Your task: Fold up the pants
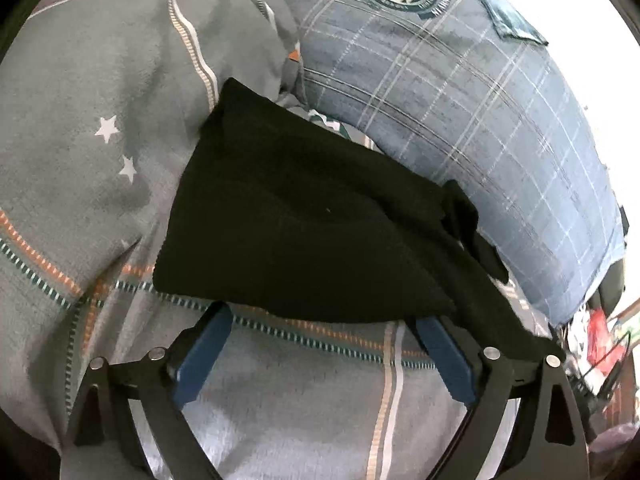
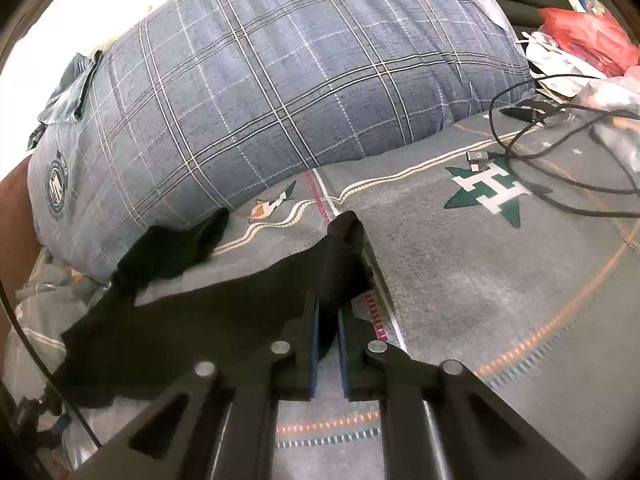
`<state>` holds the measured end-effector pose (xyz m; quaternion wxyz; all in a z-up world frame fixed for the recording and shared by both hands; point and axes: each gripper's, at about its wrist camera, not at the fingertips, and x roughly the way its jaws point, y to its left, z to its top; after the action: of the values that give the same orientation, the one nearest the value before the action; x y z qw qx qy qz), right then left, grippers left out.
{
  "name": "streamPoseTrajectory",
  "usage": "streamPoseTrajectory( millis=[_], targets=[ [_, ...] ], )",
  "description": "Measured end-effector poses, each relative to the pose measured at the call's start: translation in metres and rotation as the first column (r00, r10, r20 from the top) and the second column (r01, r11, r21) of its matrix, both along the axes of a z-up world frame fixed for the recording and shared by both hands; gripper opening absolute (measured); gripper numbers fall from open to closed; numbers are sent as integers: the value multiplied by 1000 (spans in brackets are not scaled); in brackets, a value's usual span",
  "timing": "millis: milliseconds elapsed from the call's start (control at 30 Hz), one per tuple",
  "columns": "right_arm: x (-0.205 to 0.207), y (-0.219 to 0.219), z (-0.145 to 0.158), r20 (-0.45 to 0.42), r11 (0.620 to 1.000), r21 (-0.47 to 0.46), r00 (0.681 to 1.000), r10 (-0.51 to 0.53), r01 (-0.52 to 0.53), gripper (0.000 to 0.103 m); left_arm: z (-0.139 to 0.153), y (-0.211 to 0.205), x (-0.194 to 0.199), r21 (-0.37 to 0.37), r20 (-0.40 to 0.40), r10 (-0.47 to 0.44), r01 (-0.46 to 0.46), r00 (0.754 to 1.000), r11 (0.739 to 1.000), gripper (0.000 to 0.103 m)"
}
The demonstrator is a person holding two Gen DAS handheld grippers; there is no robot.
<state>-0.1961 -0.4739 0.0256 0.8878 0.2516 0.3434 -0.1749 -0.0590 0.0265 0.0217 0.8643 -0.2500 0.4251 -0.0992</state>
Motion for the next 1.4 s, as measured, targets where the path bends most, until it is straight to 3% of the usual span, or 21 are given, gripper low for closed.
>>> streamPoseTrajectory(
  millis=[133,233,333,500,800,833,900,933,967,1167,1400],
  targets=[
    [4,3,-1,-19,1000,-11,1000,8,-8,7,-1,0,6,-63,-15,31,-32,999,998,94],
    [4,1,-1,-20,1000,4,1000,9,-8,7,7,4,-4,-138,19,52,-49,998,989,94],
    [5,-1,-4,-23,1000,13,1000,9,-9,7,8,9,-9,-149,44,46,-39,998,988,102],
    [7,0,-9,-32,1000,12,999,9,-9,7,-4,22,-11,-222,7,72,-69,997,973,102],
    [9,-1,-11,-27,1000,25,1000,6,-5,7,-14,2,4,-182,-21,74,-76,997,980,101],
    [9,-2,-12,-25,1000,31,1000,4,-3,7,-14,-1,8,-184,-15,66,-67,998,981,98],
    [7,-3,-9,-8,999,41,1000,3,-3,7,-14,-8,14,-186,-1,43,-42,999,982,72],
    [6,-3,-6,3,999,45,1000,2,-2,7,-12,-12,18,-159,0,28,-28,1000,987,32],
    [4,-3,-2,21,999,51,1000,3,-4,7,-9,-15,22,-135,5,8,-7,1000,991,4],
    [-11,-2,33,106,998,48,994,24,-29,7,21,-13,21,-107,102,-32,43,994,993,5],
    [-53,-1,60,135,998,32,990,41,-45,7,37,7,-24,-90,125,-117,129,985,988,5]
  ],
)
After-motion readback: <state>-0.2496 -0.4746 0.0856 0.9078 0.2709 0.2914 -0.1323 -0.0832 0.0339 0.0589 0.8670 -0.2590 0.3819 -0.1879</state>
